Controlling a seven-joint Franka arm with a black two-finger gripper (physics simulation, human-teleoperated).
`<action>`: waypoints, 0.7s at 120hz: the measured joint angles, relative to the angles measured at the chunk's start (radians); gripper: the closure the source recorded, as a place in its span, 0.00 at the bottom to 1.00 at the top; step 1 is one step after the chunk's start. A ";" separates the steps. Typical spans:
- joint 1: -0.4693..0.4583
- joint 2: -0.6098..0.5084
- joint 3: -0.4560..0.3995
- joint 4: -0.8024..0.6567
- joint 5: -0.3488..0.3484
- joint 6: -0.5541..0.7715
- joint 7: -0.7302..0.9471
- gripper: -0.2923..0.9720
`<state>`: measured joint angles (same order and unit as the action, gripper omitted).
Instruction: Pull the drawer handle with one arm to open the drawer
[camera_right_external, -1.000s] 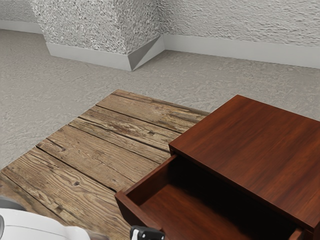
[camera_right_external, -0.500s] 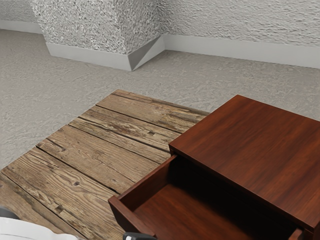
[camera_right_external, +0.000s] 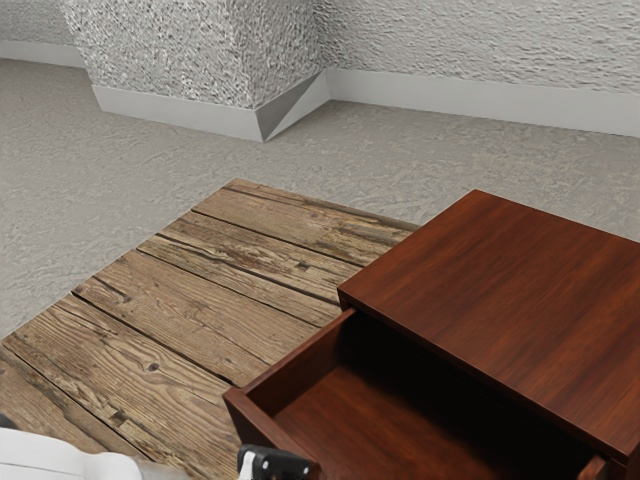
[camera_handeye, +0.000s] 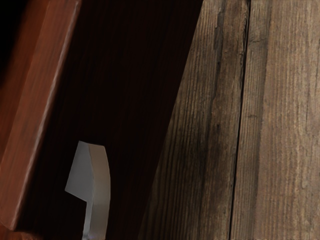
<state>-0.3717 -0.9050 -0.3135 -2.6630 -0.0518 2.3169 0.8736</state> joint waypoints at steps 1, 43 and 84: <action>0.000 0.000 0.000 0.001 0.000 -0.001 0.000 0.28; 0.092 0.112 0.001 0.351 0.005 -0.233 -0.100 0.24; 0.260 0.694 0.131 1.032 0.148 -0.719 -0.491 0.23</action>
<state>-0.1115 -0.2114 -0.1825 -1.6307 0.0965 1.5982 0.3830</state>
